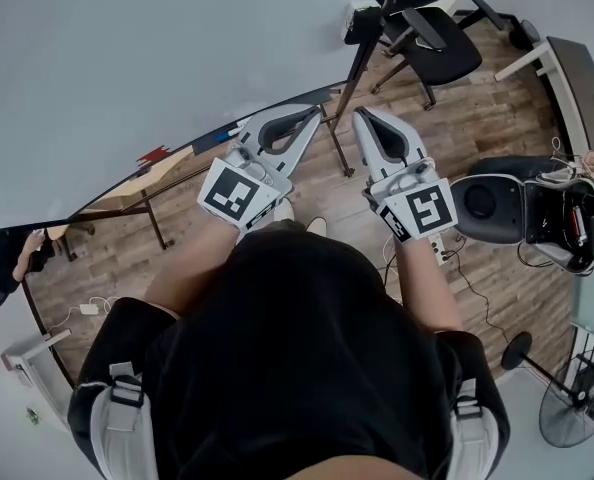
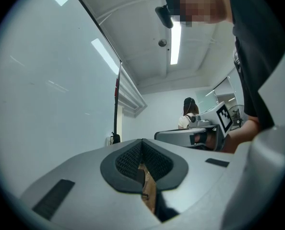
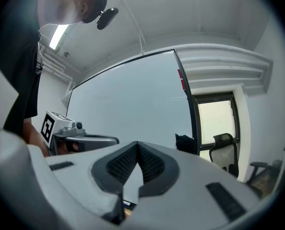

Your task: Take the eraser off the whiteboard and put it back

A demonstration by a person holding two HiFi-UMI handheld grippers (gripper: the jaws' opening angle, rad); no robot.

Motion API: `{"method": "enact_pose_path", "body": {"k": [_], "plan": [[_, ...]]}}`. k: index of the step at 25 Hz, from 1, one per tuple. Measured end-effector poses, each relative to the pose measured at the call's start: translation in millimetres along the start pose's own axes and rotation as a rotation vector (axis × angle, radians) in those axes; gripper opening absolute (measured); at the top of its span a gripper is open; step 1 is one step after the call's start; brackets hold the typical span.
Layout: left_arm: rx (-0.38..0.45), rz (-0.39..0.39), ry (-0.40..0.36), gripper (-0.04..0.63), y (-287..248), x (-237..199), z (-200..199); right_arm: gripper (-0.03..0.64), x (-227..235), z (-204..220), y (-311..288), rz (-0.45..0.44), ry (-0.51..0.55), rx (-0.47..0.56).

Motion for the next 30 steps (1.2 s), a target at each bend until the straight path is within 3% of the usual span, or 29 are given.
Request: {"method": "enact_pose_path", "body": {"k": [13,30], "plan": [[0.005,0.012,0.022,-0.005,7.4,-27.1,4.3,0.002,-4.8,0.9,-22.7,0.025,-0.030,-0.016],[0.005,0.028,0.029,-0.005,3.4,-28.8,4.6,0.002,-5.6,-1.1,-25.8,0.024,-0.022,-0.016]]}}
Point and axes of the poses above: the fingertips, and each gripper's own axes: y backward along the fingers, x to its right, z out of its underside, the point moved 8 cm from there along y, backward along the fingers
